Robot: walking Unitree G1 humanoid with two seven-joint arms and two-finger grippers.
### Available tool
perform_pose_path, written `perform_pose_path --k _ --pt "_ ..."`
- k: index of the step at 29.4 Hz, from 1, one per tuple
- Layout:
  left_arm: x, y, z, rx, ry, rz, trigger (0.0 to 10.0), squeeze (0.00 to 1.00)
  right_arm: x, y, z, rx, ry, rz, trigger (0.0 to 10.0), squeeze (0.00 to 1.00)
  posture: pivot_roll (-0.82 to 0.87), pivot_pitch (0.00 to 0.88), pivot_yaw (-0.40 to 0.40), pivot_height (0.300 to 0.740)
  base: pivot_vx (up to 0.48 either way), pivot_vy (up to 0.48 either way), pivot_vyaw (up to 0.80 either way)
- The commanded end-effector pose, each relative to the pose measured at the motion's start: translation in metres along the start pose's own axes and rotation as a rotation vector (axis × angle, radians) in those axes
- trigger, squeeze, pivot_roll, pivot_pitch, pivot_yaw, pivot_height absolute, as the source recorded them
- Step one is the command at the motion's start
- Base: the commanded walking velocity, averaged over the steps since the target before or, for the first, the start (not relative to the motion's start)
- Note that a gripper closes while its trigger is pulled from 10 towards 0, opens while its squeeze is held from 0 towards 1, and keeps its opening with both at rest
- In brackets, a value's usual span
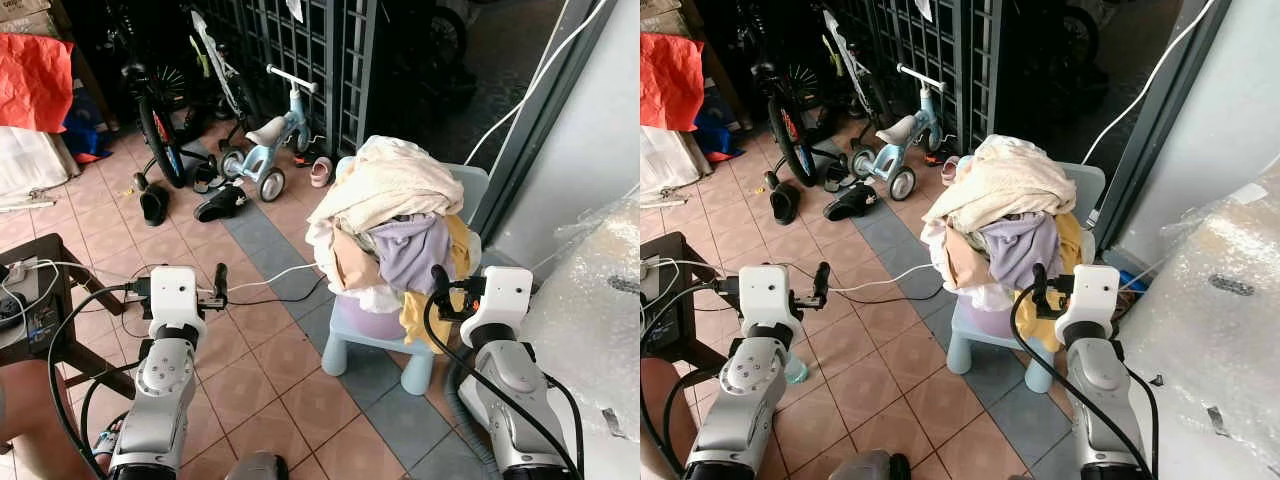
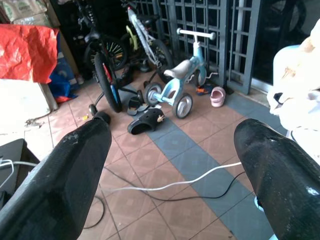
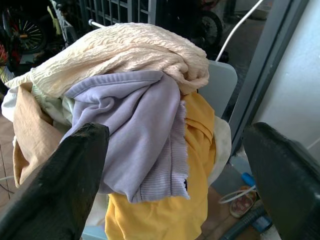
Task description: Clothes washing
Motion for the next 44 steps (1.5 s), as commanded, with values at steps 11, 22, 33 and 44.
perform_pose_path --k 11,22,33,44 --pt "-0.005 -0.007 0.011 -0.057 -0.027 -0.035 10.0 0.0 0.0 0.036 0.018 0.055 -0.038 0.117 10.0 0.0 -0.02 0.0 0.017 0.74 0.335 0.0 0.0" --pt "0.002 -0.013 0.018 -0.06 -0.043 -0.049 10.0 0.0 0.013 0.039 0.036 0.043 -0.095 0.174 10.0 0.0 -0.02 0.0 0.01 0.74 0.446 0.0 0.59" --pt "0.005 -0.016 0.02 -0.052 -0.05 -0.05 10.0 0.0 0.025 0.04 0.038 0.035 -0.084 0.189 10.0 0.0 -0.01 0.0 -0.002 0.74 0.469 0.0 0.0" --pt "0.005 -0.02 0.018 -0.066 -0.03 -0.046 10.0 0.0 0.042 0.015 0.016 -0.102 0.059 0.099 8.6 0.0 0.0 0.0 -0.01 0.74 0.213 0.0 0.0"
Point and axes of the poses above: a point about 5 cm out from each wrist's last joint towards the gripper, its own x axis pointing out of the wrist towards the gripper, its own z axis along the axis of the wrist's last joint, y = z × x, the point moved 4 cm from there along x, pointing out of the wrist towards the gripper, and after that the axes turned 2 degrees about -x, right-handed, at the moved point
